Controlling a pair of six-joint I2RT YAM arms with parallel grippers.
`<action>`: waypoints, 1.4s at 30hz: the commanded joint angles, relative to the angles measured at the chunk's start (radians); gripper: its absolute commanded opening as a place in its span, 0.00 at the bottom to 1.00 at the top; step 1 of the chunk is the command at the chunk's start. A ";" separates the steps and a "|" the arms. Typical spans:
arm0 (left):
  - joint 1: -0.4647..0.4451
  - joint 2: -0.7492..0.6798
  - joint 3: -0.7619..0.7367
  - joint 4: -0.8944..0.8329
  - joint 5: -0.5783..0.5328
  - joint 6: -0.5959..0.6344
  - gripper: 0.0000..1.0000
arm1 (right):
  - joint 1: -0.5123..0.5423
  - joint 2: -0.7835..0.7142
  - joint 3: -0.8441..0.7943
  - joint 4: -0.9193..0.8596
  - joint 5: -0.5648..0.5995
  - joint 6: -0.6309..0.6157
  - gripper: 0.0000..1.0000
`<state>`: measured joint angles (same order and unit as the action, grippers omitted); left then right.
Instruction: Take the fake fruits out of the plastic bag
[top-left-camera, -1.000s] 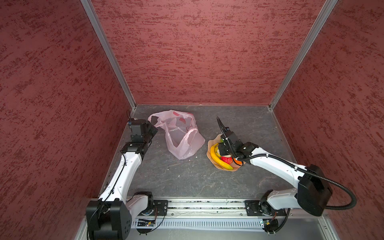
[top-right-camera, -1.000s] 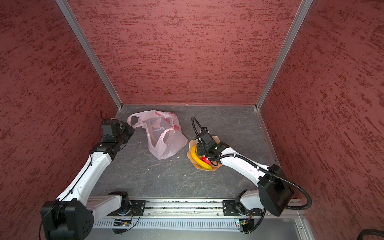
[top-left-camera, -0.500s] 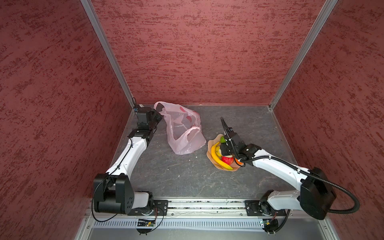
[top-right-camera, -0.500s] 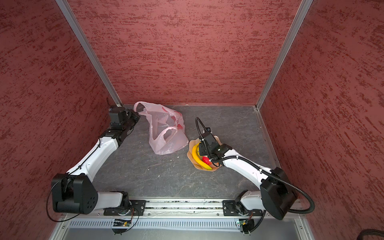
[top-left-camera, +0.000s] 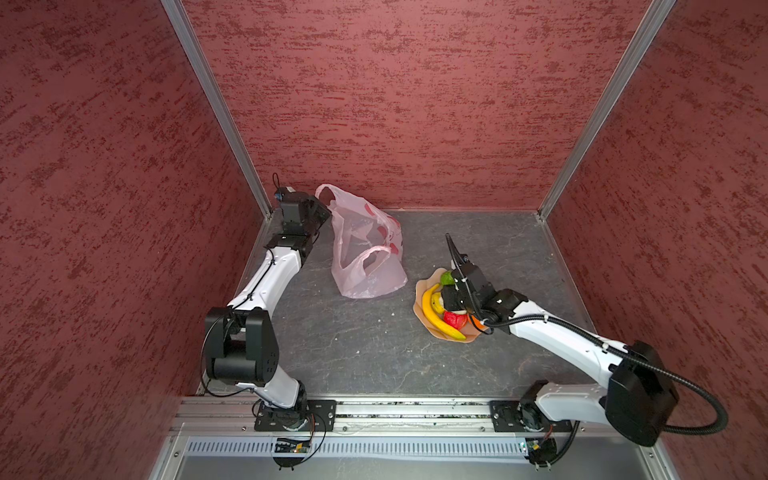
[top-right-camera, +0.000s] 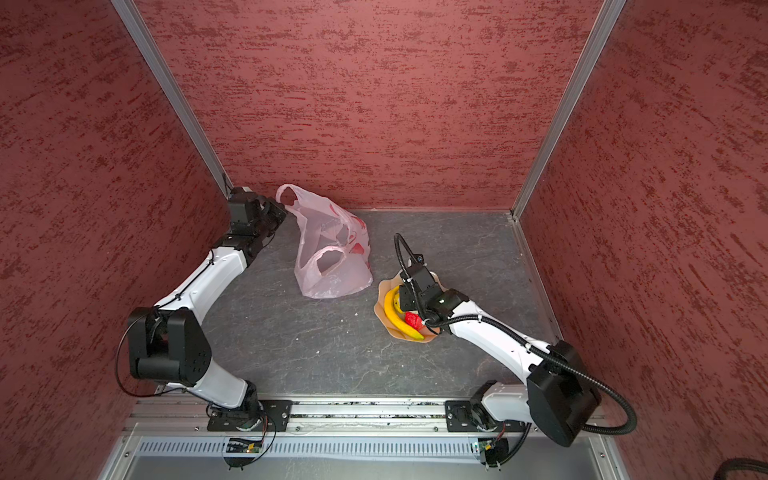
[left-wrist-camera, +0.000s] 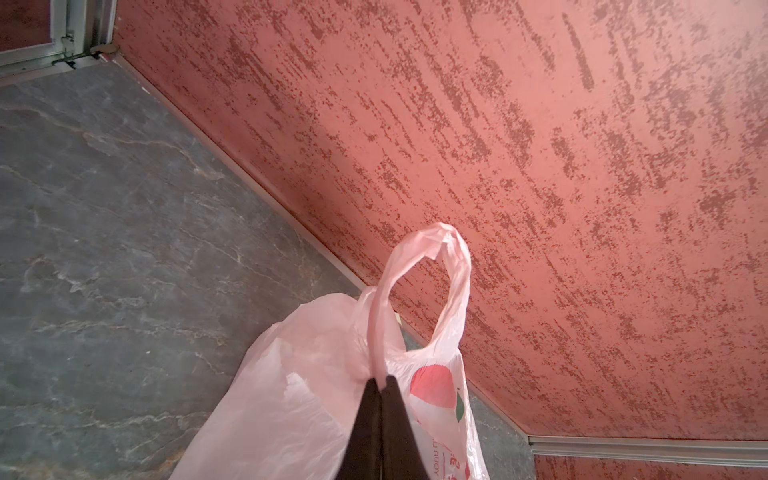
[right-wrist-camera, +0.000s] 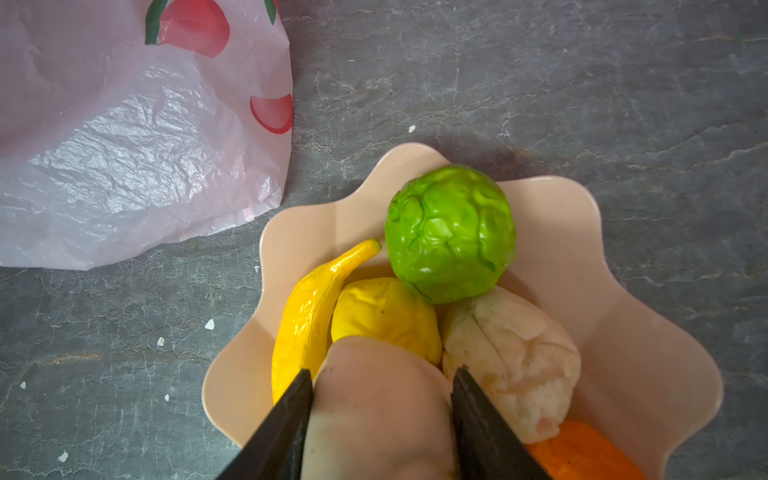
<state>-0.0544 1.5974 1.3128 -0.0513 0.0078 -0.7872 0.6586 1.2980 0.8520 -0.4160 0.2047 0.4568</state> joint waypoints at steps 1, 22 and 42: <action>0.007 0.023 0.049 -0.003 0.028 0.030 0.00 | -0.011 -0.013 -0.011 0.012 0.005 0.011 0.53; 0.067 0.077 0.054 0.008 0.119 0.014 0.00 | -0.028 0.009 -0.041 0.039 0.002 -0.004 0.58; 0.121 0.022 -0.007 0.001 0.149 0.041 0.00 | -0.033 -0.020 -0.003 0.029 0.027 -0.021 0.83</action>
<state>0.0521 1.6543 1.3270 -0.0513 0.1406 -0.7689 0.6369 1.3010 0.8234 -0.3866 0.2092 0.4370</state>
